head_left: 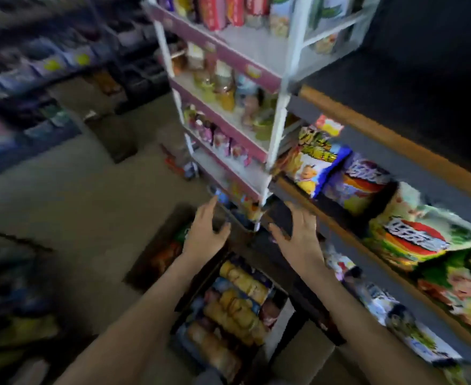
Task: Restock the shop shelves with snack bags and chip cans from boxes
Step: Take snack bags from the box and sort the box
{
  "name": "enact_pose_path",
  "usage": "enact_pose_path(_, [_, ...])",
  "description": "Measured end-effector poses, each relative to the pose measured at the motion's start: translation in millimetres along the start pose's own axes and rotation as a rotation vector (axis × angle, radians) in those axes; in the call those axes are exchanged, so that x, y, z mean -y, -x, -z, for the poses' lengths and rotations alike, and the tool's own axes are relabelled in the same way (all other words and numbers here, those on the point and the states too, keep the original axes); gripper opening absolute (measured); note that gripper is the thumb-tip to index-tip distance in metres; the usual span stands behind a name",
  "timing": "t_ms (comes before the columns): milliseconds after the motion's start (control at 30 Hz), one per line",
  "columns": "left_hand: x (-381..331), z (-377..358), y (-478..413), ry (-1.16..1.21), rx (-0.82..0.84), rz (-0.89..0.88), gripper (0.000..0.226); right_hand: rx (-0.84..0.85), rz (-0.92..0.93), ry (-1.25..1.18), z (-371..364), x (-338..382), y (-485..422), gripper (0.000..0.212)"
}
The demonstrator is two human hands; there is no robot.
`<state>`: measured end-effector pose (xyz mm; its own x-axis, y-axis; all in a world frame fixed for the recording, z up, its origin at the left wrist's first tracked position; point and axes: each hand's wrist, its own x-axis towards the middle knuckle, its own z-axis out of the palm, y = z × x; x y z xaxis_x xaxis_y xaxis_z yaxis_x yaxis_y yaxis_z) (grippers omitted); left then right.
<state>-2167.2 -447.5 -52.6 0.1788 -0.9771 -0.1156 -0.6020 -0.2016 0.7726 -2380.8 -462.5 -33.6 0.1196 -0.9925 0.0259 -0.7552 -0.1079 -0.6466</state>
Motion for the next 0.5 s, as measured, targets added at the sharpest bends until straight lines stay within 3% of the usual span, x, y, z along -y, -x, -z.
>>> enact_pose_path(200, [135, 38, 50, -0.028, -0.101, 0.472, 0.078, 0.382, 0.033, 0.004, -105, 10, -25, 0.069])
enact_pose_path(333, [228, 35, 56, -0.026, -0.142, 0.616, 0.080, 0.544, 0.016, 0.032, -190, 4, -36, 0.072])
enact_pose_path(500, [360, -7, 22, -0.007, -0.074, 0.747, 0.086, 0.675, -0.049, 0.141, -329, -25, -47, 0.073])
